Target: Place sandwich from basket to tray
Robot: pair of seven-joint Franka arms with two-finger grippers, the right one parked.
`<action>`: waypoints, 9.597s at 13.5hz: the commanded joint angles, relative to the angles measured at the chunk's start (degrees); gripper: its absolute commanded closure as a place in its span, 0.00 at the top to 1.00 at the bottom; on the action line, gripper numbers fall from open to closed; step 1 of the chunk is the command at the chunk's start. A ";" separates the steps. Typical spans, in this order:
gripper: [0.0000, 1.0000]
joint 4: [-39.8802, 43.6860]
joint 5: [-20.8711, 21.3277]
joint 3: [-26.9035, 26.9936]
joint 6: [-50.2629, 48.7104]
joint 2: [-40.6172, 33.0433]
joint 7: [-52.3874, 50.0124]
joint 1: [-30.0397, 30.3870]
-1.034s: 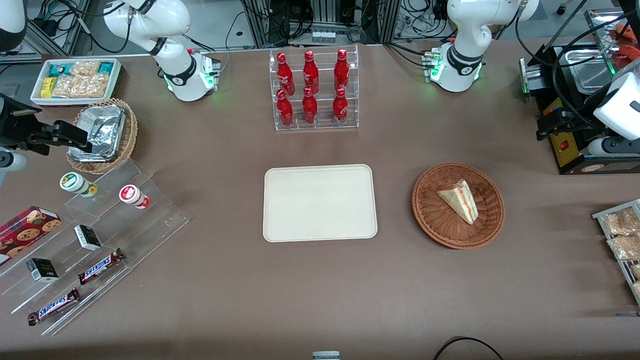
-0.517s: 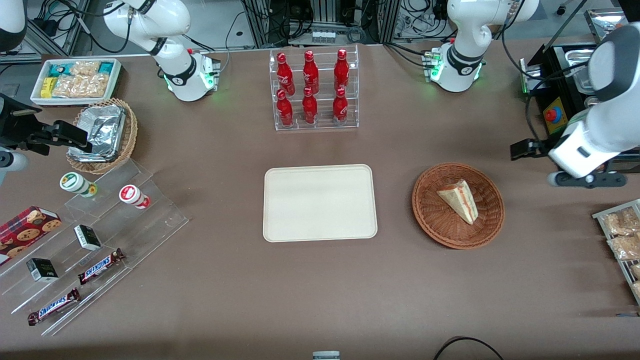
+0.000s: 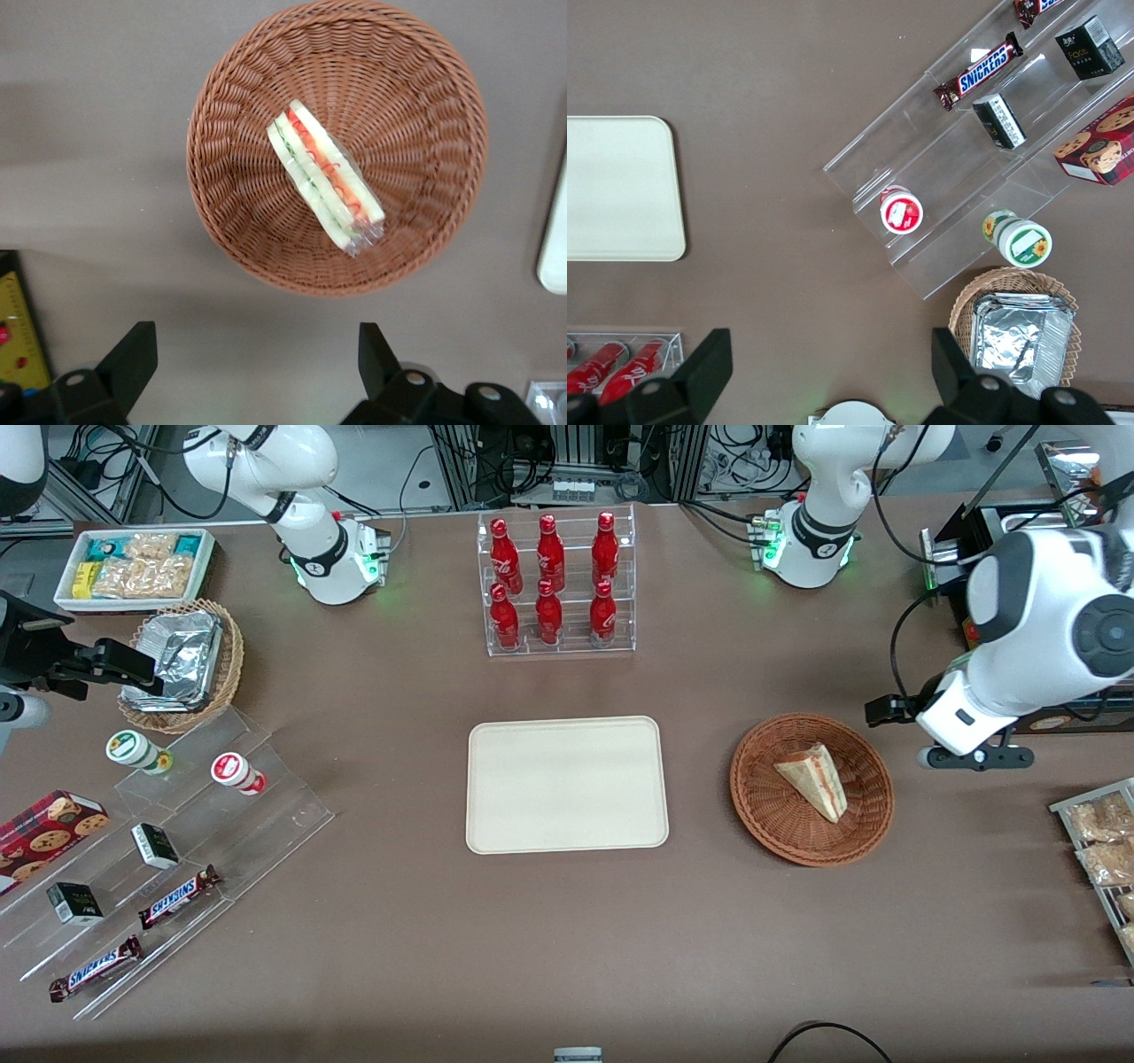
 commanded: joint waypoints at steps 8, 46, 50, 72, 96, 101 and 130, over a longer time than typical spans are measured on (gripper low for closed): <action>1.00 -9.26 0.18 -0.70 16.85 0.92 -41.41 -7.24; 0.00 11.38 0.88 -12.02 5.42 15.32 -39.40 -8.47; 0.00 17.96 1.23 -15.64 5.68 21.03 -39.57 -12.84; 0.00 38.02 9.06 -15.29 11.75 43.90 -61.81 -31.76; 1.00 41.81 9.94 -15.02 4.30 33.01 -59.53 -26.60; 1.00 36.81 8.53 -15.20 -3.80 25.72 -44.78 -19.73; 1.00 30.63 5.72 -9.93 -24.10 5.05 -3.45 4.27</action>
